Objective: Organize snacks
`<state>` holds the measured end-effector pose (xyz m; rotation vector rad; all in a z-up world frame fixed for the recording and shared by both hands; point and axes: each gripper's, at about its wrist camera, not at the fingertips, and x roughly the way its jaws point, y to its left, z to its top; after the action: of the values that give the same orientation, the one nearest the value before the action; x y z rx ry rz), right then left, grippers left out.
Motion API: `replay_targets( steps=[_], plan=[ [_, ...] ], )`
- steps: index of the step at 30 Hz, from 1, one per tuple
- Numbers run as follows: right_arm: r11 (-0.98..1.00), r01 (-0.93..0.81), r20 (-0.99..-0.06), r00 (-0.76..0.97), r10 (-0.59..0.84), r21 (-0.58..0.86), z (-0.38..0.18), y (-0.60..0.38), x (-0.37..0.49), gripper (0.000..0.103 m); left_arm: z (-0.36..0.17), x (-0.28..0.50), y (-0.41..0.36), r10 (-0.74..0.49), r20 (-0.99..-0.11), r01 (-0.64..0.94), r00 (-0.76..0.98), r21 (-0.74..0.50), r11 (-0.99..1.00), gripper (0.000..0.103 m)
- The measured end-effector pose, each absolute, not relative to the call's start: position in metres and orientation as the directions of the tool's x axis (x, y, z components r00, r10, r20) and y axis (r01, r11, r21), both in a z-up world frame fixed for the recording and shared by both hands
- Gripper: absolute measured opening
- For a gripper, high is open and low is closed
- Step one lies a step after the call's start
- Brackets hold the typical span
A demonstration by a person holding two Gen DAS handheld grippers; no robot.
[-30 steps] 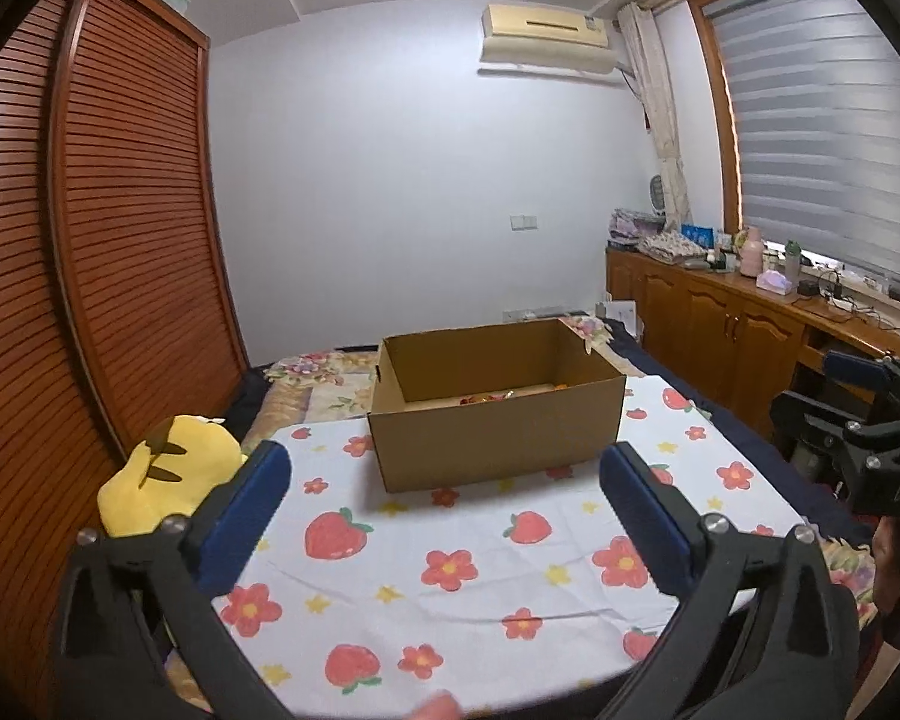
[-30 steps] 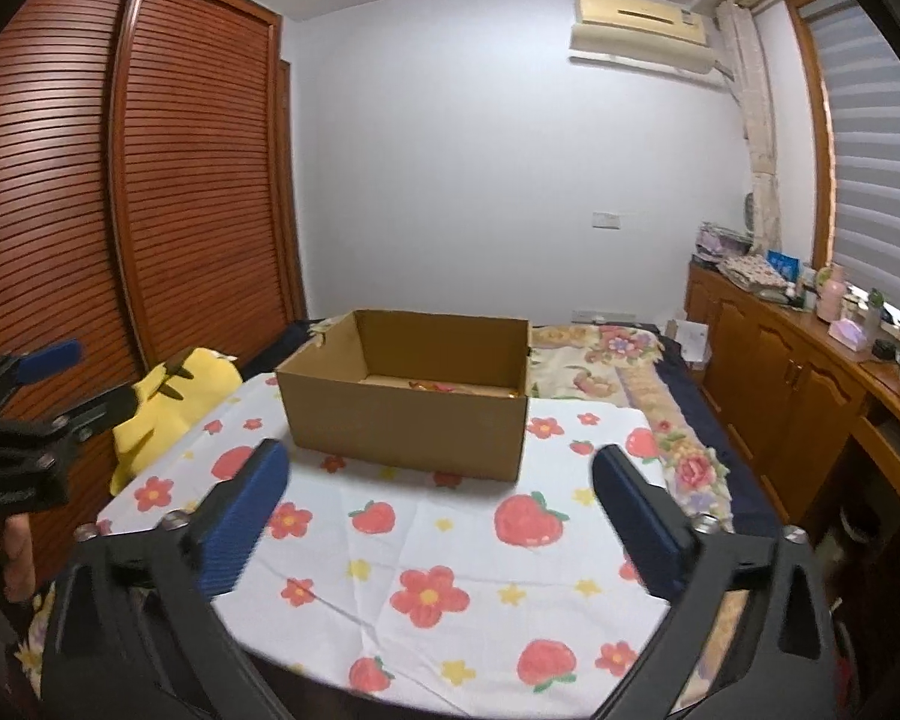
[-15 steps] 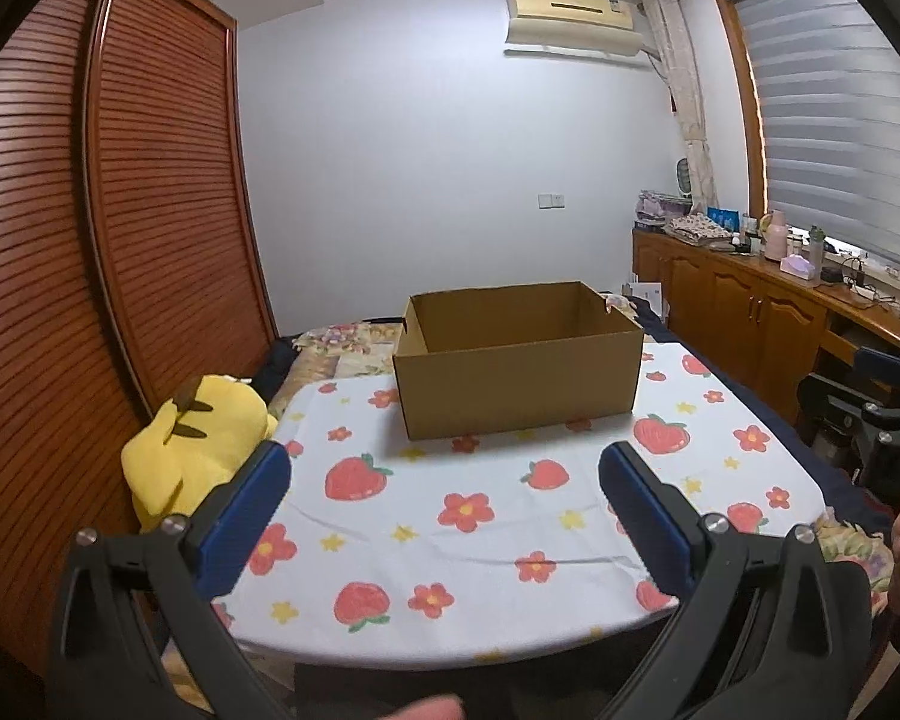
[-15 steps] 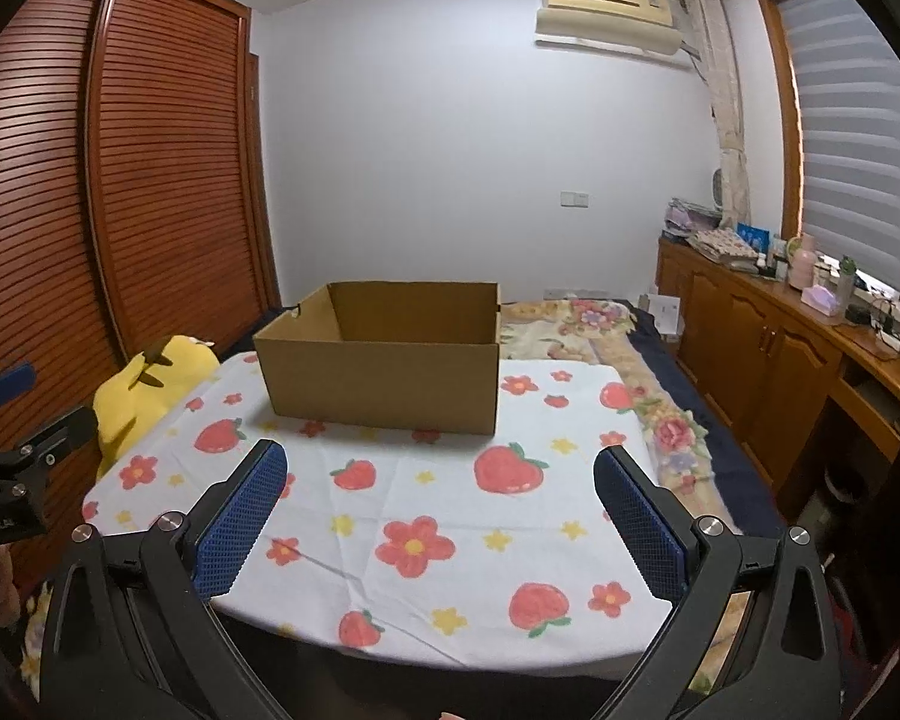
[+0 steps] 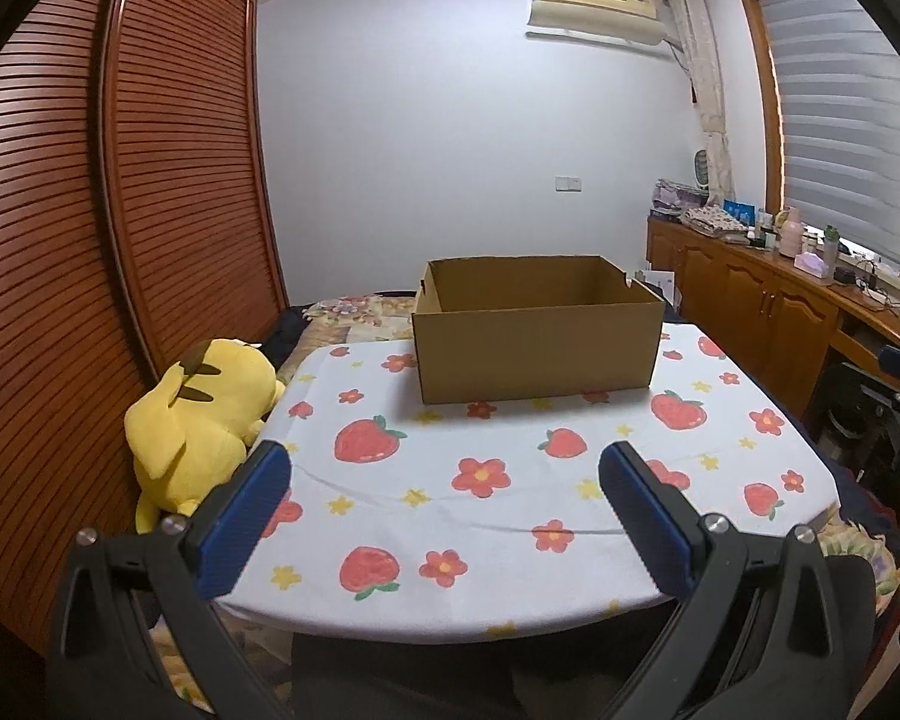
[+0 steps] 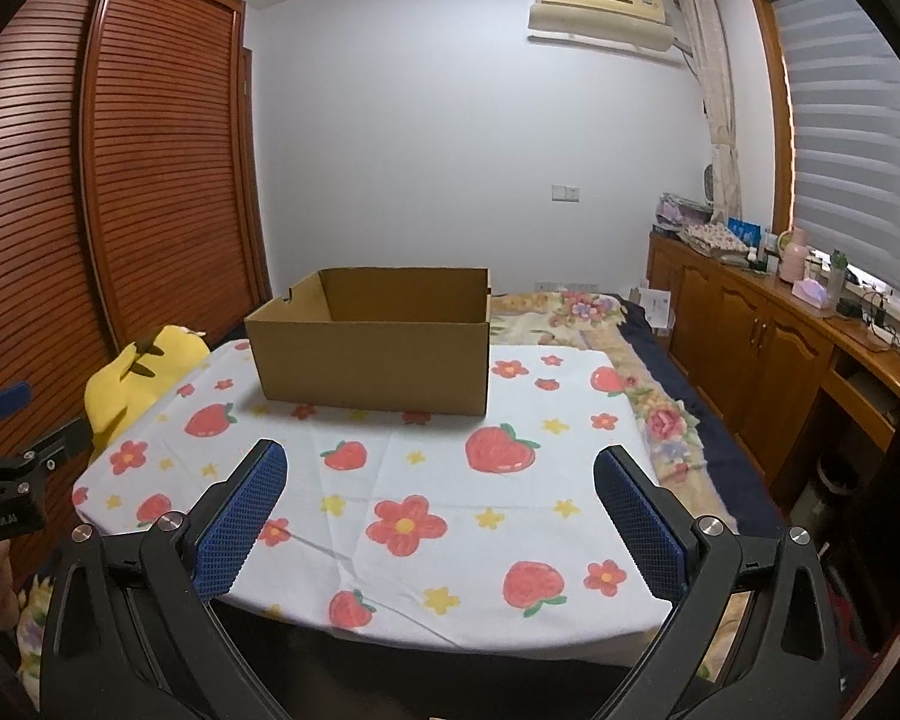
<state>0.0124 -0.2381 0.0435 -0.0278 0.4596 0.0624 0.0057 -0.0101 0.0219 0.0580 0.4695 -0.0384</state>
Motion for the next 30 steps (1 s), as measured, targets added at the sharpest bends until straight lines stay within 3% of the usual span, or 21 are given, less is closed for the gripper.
replay_targets(
  steps=[30],
  plan=[
    [0.998, -0.061, -0.436, 0.898, 0.047, -0.019, 0.0452, -0.2366, 0.0109, 0.103, 0.0246, 0.0033, -0.0091, -0.019, -0.435, 0.045, 0.900, 0.050, 0.998, 0.103]
  ],
)
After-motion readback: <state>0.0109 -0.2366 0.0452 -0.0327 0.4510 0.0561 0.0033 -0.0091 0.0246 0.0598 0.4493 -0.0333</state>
